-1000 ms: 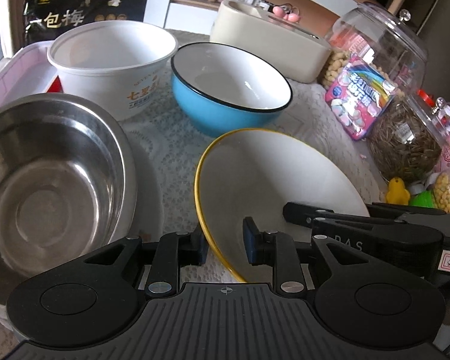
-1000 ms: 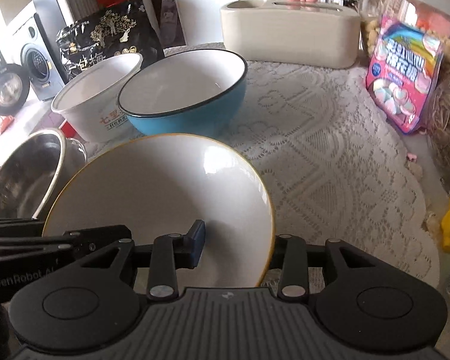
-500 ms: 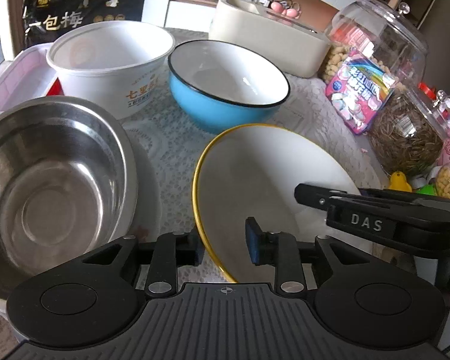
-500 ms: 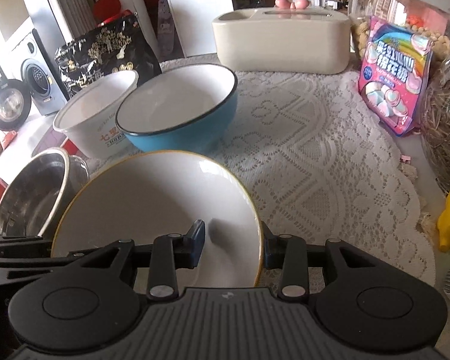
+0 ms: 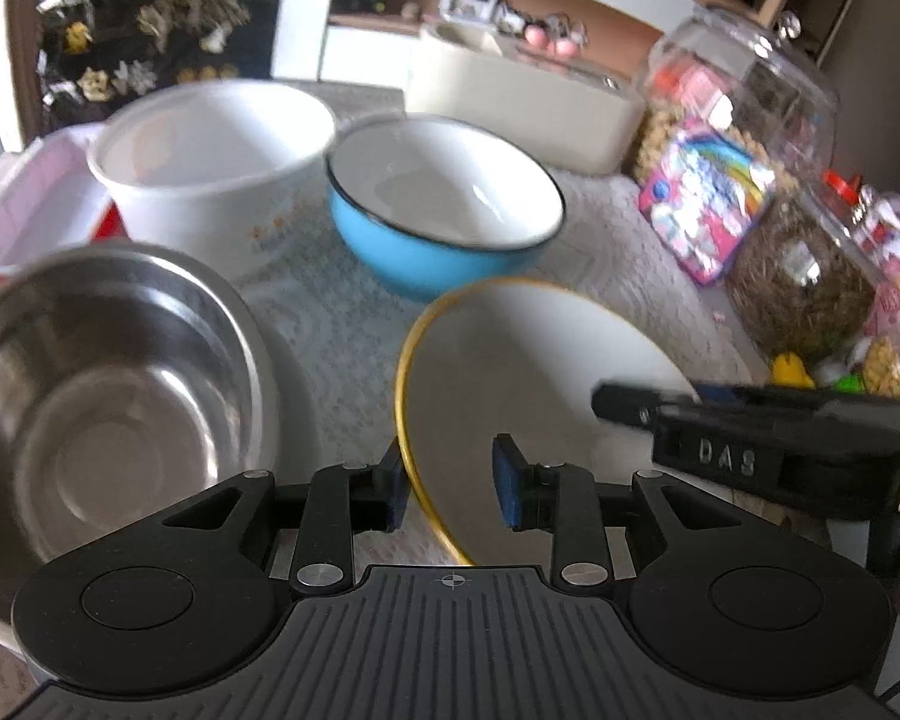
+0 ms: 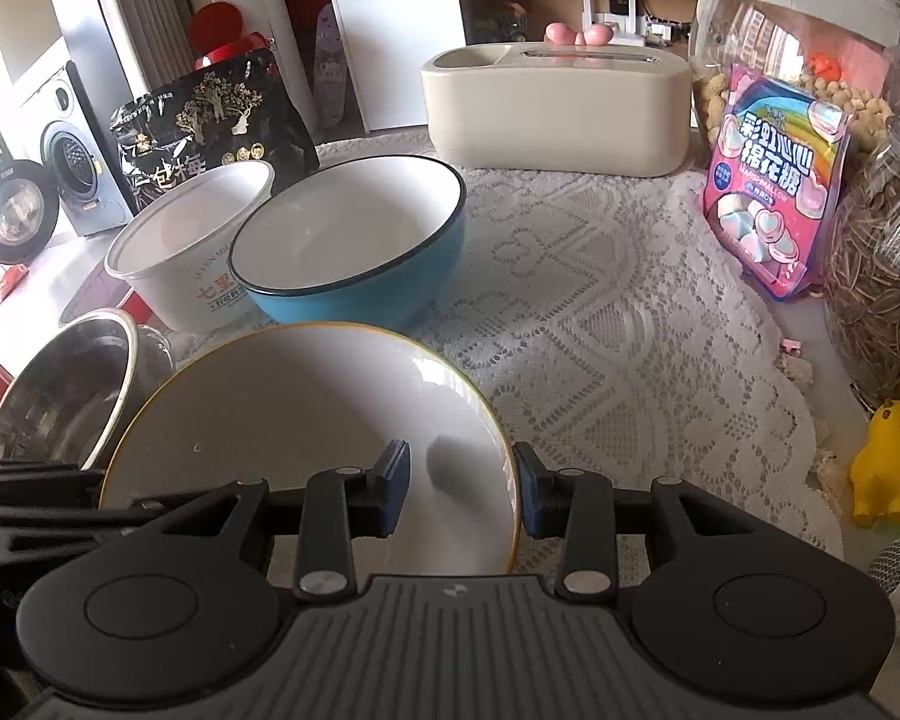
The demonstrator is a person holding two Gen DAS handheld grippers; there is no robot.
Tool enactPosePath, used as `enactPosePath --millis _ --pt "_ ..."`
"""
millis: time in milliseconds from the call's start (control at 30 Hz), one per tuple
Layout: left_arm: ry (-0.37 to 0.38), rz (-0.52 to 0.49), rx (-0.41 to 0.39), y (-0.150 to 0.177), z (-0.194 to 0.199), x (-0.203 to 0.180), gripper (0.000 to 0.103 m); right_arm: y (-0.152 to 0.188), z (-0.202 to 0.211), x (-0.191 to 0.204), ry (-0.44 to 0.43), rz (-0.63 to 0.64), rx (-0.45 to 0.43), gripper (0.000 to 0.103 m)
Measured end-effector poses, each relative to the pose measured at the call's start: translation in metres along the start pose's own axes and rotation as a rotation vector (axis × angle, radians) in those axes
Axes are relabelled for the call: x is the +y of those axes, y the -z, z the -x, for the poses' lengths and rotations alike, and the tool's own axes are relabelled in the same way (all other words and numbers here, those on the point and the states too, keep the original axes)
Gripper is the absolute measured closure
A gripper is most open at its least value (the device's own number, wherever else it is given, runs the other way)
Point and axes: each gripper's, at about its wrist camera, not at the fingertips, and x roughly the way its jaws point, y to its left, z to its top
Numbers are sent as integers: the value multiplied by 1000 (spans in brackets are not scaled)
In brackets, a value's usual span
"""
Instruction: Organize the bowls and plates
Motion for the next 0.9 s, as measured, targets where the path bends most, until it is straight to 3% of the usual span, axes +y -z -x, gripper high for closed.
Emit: enactPosePath --millis 100,233,367,467,600,733,900 --pt "-28 13 -42 -7 8 6 71 1 -1 2 11 7 1 66" --pt "1 16 -76 -24 18 12 71 -4 0 2 10 0 -13 66" --pt "65 88 -21 -59 10 36 71 -21 11 -3 25 -56 -68 65" --pt "28 135 15 -87 -6 58 71 -46 10 -9 17 -146 -81 65" --pt "66 162 103 -114 -40 73 71 -90 -11 -23 -39 -291 -9 65" --pt "90 178 105 -124 -61 77 71 -123 -56 -23 -7 -305 66 64" --pt "124 185 141 -124 -80 73 74 -136 -112 -30 -53 -313 193 64"
